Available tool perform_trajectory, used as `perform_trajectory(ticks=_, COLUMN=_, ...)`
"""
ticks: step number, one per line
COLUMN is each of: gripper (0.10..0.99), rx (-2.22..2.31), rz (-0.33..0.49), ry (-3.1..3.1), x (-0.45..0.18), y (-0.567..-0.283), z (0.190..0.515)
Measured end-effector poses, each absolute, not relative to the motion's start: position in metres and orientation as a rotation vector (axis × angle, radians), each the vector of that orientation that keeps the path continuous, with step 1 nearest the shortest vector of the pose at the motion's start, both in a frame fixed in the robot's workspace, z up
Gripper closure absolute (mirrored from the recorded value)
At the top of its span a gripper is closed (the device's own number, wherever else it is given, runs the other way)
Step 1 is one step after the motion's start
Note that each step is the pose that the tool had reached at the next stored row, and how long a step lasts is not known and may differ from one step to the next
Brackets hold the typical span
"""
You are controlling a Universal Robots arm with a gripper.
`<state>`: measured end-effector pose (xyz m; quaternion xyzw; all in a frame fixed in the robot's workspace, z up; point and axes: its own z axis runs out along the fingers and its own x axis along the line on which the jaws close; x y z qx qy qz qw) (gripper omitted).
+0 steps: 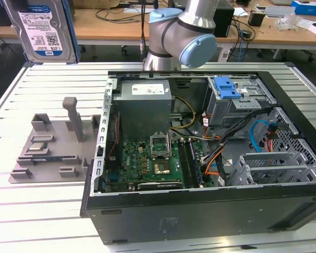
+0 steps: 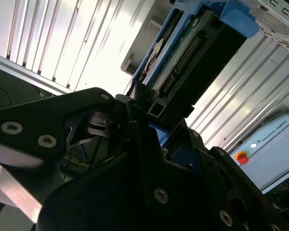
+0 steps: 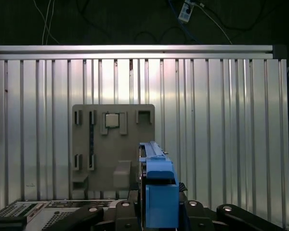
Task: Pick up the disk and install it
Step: 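Pick up the disk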
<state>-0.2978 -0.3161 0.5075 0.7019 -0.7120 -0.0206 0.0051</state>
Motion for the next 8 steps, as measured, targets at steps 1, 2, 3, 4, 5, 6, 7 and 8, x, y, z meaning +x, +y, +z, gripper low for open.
perform_trajectory(ticks=1, gripper=0.718, rx=2.198, rz=-0.065, ry=-2.229, x=-0.293, y=-0.316, z=0.507)
perform_trajectory(ticks=2, gripper=0.718, rx=2.198, rz=-0.065, ry=-2.229, x=-0.289, y=-0.316, z=0.507)
perform_trajectory(ticks=3, gripper=0.718, rx=2.198, rz=-0.065, ry=-2.229, x=-0.284, y=-0.316, z=0.507)
perform_trajectory(ticks=4, gripper=0.718, rx=2.197, rz=-0.065, ry=-2.229, x=-0.282, y=-0.316, z=0.507)
perform_trajectory(ticks=5, gripper=0.718, rx=2.197, rz=-0.065, ry=-2.229, x=-0.278, y=-0.316, z=0.507)
perform_trajectory(ticks=6, gripper=0.718, rx=2.197, rz=-0.066, ry=-2.229, x=-0.273, y=-0.316, z=0.507)
perform_trajectory(ticks=7, gripper=0.718, rx=2.197, rz=-0.066, ry=-2.229, x=-0.267, y=-0.316, z=0.507)
perform_trajectory(ticks=8, gripper=0.718, rx=2.197, rz=-0.066, ry=-2.229, x=-0.263, y=-0.316, z=0.507)
